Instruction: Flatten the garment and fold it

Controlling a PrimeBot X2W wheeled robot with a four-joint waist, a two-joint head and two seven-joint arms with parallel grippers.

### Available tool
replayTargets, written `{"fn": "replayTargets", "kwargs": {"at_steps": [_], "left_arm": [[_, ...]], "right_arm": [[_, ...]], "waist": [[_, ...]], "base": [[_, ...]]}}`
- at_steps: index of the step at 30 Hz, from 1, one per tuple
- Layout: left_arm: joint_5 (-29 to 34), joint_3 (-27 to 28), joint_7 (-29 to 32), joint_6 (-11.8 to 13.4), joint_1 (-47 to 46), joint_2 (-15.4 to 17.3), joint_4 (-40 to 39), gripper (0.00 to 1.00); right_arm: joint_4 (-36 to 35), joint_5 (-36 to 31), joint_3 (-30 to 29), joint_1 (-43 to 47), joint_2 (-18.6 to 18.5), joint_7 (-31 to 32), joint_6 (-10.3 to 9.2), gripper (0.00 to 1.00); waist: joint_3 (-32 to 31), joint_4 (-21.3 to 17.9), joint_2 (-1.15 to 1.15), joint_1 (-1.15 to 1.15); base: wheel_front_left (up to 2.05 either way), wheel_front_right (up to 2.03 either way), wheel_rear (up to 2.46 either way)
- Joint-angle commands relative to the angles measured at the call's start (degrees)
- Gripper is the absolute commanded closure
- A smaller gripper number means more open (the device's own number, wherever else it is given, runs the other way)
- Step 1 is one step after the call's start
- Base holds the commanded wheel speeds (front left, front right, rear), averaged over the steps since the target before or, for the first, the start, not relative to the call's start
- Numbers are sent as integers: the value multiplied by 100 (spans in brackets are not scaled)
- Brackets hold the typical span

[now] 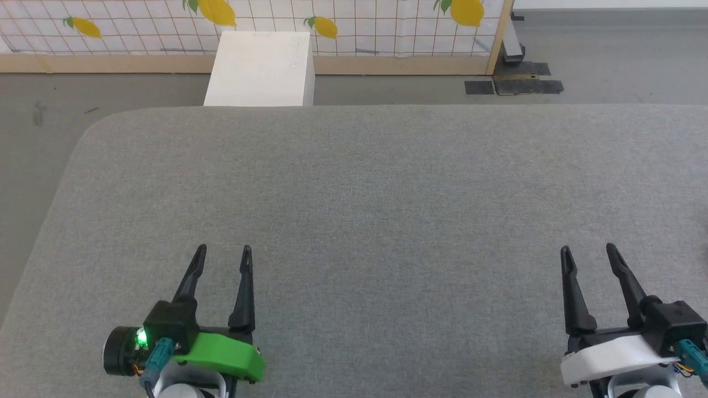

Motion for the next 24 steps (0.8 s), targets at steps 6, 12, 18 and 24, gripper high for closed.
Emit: {"fn": "replayTargets", "kwargs": {"at_steps": [6,12,18,24], "left_arm": [[17,17,-22,-3,48,-21,69,0],[18,2,-22,-8,47,-25,97,0],[-161,52,10,6,-1,-3,136,100],[-141,52,57,17,1,-4,116,100]], "right_arm": [[-4,-75,36,50,31,-47,-11,0],[-16,-77,34,57,36,-49,-11,0],[-4,-48,29,2,17,-14,1,100],[-19,-59,42,-5,17,32,1,100]], "waist": [[10,13,17,0],[18,22,17,0],[29,24,0,0],[14,21,1,0]], "base": [[0,0,0],[0,0,0],[0,0,0],[0,0,0]]}}
